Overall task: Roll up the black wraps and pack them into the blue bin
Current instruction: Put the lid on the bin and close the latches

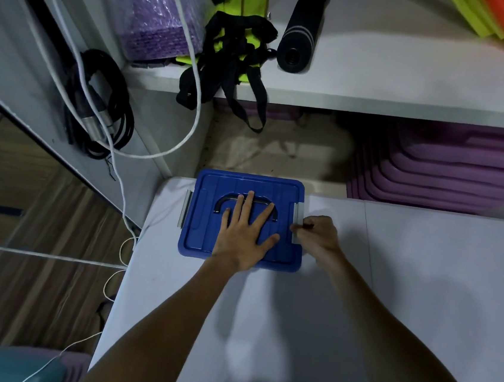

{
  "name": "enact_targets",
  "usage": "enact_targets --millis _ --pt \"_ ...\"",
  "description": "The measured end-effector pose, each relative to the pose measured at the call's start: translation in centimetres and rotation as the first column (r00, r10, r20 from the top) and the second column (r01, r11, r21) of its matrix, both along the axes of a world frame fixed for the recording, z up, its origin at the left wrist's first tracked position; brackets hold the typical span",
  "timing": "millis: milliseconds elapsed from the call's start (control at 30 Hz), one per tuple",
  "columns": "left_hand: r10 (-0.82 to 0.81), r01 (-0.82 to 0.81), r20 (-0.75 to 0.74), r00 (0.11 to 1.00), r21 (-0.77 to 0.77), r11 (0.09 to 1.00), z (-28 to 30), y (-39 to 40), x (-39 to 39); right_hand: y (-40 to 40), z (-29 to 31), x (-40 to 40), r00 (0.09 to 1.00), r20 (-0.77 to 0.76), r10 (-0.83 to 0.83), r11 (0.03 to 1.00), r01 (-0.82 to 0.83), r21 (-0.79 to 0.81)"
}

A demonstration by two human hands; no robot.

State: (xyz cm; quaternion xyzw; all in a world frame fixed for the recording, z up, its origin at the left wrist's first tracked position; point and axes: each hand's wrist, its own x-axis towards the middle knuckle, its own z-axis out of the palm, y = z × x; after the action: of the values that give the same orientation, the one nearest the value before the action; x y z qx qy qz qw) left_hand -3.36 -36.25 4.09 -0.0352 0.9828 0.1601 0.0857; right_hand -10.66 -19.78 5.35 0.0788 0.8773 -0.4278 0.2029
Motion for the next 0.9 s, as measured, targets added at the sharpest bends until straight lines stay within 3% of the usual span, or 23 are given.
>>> enact_targets --millis 100,167,233,300,333,467,533,600,667,733,833,900 --pt "0.209 -0.203 -0.235 0.949 0.05 0.978 1.1 -1.8 0.5 1.8 -0.1 -0.5 1.0 -0.004 0.015 0.997 -0.014 0.073" --pt "0.421 -0.415 -0.276 0.864 0.085 0.906 1.0 -3.3 1.2 3.4 -0.1 -0.5 1.0 0.012 -0.015 0.997 0.015 0.071" --pt "0.588 -0.566 -0.027 0.808 0.237 0.789 0.9 -4.3 1.4 4.9 -0.3 -0.2 0.997 0.058 -0.047 0.999 0.046 0.027" --pt "0.623 -0.683 0.3 0.722 0.447 0.577 1.1 -4.5 1.4 5.6 -0.2 0.2 0.993 0.089 -0.075 0.996 0.078 -0.032" --pt "0.611 -0.693 0.348 0.711 0.491 0.527 1.2 -4.5 1.4 5.7 -0.2 0.5 0.993 0.088 -0.075 0.996 0.08 -0.05" --pt "0.675 -0.661 0.136 0.725 0.412 0.627 1.9 -3.5 1.7 5.3 -0.9 1.7 0.997 0.033 -0.076 0.993 0.079 -0.089" --pt "0.689 -0.654 0.1 0.717 0.436 0.618 2.1 -3.2 1.8 5.0 -1.5 2.5 0.997 -0.014 -0.081 0.994 0.08 -0.07" --pt "0.722 -0.678 0.197 0.663 0.567 0.467 2.1 -3.8 1.7 4.8 -1.8 3.1 0.996 -0.041 -0.083 0.994 0.08 -0.078" --pt "0.734 -0.709 0.383 0.561 0.68 0.186 2.3 -4.9 1.9 4.8 -1.7 3.3 0.995 -0.043 -0.088 0.992 0.084 -0.096" --pt "0.691 -0.709 0.509 0.513 0.705 0.007 2.2 -5.9 2.2 4.8 -1.6 3.3 0.996 -0.045 -0.077 0.993 0.073 -0.097" --pt "0.651 -0.721 0.577 0.494 0.69 -0.064 2.3 -6.5 2.2 4.7 -1.5 3.3 0.996 -0.052 -0.067 0.994 0.062 -0.089" --pt "0.648 -0.74 0.588 0.485 0.67 -0.055 2.3 -6.3 1.9 4.7 -1.6 3.3 0.997 -0.046 -0.06 0.996 0.056 -0.073"
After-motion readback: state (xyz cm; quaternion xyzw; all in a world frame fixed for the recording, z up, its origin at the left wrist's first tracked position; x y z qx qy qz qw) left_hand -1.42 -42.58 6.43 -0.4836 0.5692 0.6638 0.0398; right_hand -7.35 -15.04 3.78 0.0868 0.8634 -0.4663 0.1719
